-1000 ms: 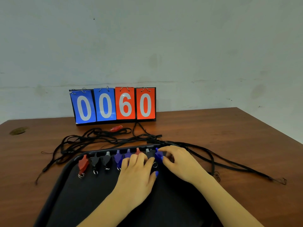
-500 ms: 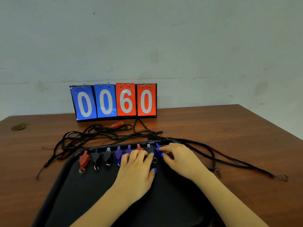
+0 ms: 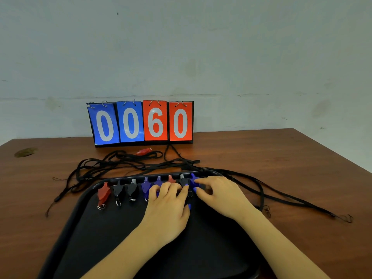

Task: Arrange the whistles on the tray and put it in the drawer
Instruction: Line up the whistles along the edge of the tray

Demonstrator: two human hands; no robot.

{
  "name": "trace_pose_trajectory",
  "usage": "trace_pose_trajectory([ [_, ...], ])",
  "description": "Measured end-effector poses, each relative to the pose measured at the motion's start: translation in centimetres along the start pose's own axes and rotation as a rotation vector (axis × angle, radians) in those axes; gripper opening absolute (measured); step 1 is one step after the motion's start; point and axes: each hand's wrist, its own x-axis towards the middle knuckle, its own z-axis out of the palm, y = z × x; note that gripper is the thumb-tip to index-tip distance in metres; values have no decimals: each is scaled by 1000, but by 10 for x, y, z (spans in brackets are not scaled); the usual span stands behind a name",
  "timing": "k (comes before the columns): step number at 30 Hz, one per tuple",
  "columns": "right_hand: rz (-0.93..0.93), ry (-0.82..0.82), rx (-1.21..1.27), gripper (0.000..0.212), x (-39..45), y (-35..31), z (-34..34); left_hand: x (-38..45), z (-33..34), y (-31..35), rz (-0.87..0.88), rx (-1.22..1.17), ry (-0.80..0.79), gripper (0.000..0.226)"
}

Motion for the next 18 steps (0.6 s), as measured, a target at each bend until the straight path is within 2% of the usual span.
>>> trace_pose_trajectory([
  [14,-42,-34,6,46,-1,-2,-2,2,3,-6,-4,-28,60,52],
  [18,-49,10,-32,45,-1,-2,0,4,10,-8,18,16,190,42],
])
